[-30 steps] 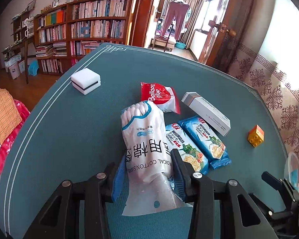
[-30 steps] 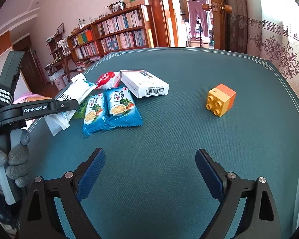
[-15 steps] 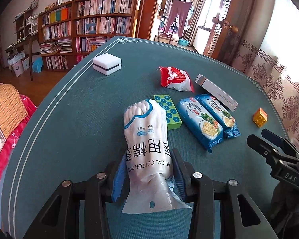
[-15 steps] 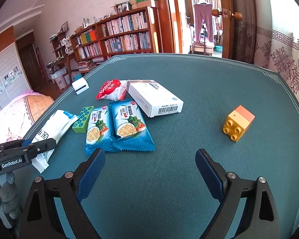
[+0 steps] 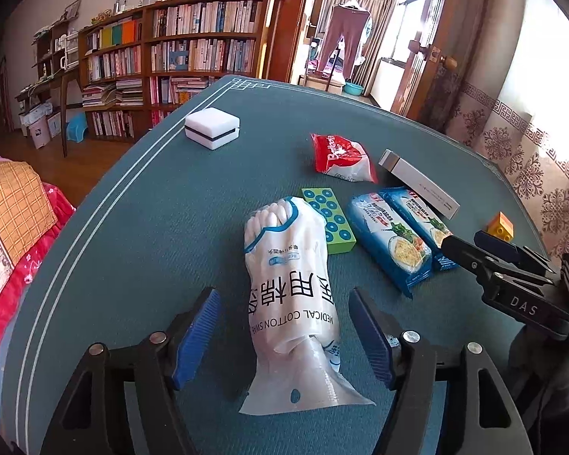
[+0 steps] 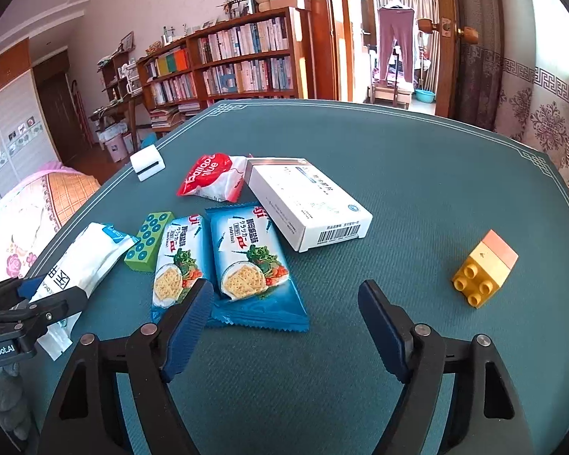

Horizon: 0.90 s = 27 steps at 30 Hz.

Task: Organize objects
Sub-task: 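Grasp the blue cracker packet with the right gripper while the left holds the swab bag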

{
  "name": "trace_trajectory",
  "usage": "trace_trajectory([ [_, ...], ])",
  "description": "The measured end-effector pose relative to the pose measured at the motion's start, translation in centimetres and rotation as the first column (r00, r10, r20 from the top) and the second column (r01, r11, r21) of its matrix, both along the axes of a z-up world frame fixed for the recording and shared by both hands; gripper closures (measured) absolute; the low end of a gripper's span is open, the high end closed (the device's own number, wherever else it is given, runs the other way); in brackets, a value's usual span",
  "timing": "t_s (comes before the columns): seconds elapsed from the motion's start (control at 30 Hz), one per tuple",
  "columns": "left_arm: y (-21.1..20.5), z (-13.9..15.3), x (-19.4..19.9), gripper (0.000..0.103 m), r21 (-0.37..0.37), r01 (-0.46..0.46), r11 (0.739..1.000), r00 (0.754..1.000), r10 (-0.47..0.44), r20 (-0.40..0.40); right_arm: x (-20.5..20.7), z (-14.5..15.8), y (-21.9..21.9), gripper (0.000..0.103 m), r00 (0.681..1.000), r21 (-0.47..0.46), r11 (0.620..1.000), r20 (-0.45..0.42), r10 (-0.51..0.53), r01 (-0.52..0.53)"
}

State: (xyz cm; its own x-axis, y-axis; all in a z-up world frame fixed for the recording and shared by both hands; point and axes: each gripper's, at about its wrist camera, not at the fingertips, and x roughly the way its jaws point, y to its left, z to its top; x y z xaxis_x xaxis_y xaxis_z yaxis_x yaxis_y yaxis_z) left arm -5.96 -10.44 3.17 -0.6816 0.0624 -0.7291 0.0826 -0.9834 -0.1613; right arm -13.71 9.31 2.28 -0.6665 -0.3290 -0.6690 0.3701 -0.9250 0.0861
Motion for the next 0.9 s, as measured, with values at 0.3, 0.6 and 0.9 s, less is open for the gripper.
trace_trajectory([
  [0.3,-0.2,-0.1,-0.2,0.026,-0.015,-0.008,1.0,1.0,0.008,-0.016,-1.6,-0.2,-1.8,0.025,1.0,0.034,0.999,0.003,0.029,-0.029],
  [0.6,-0.3,0.1,-0.4,0.025,-0.018,-0.022,1.0,0.999,0.022,-0.034,-3.4,-0.8,-3.0,0.033,0.998,0.092,0.994,0.038,0.05,-0.053],
  [0.9,-0.3,-0.4,-0.9,0.024,-0.029,-0.03,0.999,0.999,0.03,-0.031,-3.6,-1.3,-3.6,0.044,0.996,0.121,0.99,0.056,0.063,-0.07],
])
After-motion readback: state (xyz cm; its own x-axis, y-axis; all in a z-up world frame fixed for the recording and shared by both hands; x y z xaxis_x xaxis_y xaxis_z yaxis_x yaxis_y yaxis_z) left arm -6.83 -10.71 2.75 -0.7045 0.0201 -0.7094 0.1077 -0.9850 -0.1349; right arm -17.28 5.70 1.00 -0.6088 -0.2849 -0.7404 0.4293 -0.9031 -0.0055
